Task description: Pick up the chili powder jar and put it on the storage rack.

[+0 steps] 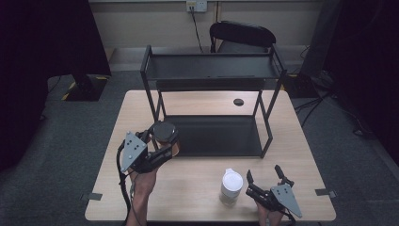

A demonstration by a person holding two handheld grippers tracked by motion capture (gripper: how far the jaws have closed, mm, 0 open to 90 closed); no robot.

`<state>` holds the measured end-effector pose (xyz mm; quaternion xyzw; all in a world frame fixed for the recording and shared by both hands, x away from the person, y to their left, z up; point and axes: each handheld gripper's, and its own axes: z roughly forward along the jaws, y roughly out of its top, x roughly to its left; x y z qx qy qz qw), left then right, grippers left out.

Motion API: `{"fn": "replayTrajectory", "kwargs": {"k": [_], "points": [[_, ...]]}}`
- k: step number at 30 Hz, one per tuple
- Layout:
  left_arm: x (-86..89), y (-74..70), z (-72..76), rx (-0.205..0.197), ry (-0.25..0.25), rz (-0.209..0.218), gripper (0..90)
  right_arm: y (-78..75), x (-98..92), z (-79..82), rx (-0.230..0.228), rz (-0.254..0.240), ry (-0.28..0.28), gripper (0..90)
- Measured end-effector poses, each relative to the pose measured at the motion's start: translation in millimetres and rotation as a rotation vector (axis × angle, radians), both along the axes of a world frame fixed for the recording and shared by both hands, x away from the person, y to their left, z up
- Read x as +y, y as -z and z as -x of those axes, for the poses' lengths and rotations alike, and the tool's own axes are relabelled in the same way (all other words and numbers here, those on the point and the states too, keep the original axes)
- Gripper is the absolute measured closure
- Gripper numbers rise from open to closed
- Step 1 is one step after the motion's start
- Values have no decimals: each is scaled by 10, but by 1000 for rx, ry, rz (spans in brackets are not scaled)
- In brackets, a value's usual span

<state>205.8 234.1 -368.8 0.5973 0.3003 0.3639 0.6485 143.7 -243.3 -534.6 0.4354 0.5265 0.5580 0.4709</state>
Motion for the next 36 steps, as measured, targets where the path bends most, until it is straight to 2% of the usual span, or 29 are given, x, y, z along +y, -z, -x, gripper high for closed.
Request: {"fn": "replayTrajectory", "kwargs": {"k": [3,4,8,12,13,19,20,21,22,23,26,30,36], "points": [[-17,-71,-9,5,-4,11,352,0,0,0,0,0,0,18],[-21,-152,-25,9,-5,10,352,0,0,0,0,0,0,18],[-4,-318,-63,5,0,23,352,0,0,0,0,0,0,18],[35,-541,-98,-12,-3,27,352,0,-1,0,0,0,-1,18],[35,-541,-98,-12,-3,27,352,0,-1,0,0,0,-1,18],[85,-807,-194,-27,-3,45,352,0,-3,0,0,0,-2,18],[95,-910,-250,-28,3,52,353,0,-3,0,0,0,-2,18],[95,-910,-250,-28,3,52,353,0,-3,0,0,0,-2,18],[68,-1000,-272,-33,-8,33,353,0,-3,0,0,0,-2,18],[68,-1000,-272,-33,-8,33,353,0,-3,0,0,0,-2,18],[8,-1128,-299,-48,-17,7,353,-1,-1,0,0,0,-1,18],[-31,-1223,-351,-53,-12,8,353,-7,-5,-4,4,0,-2,19],[-127,-1457,-578,-44,11,29,354,-2,-5,-2,1,0,-3,19]]}}
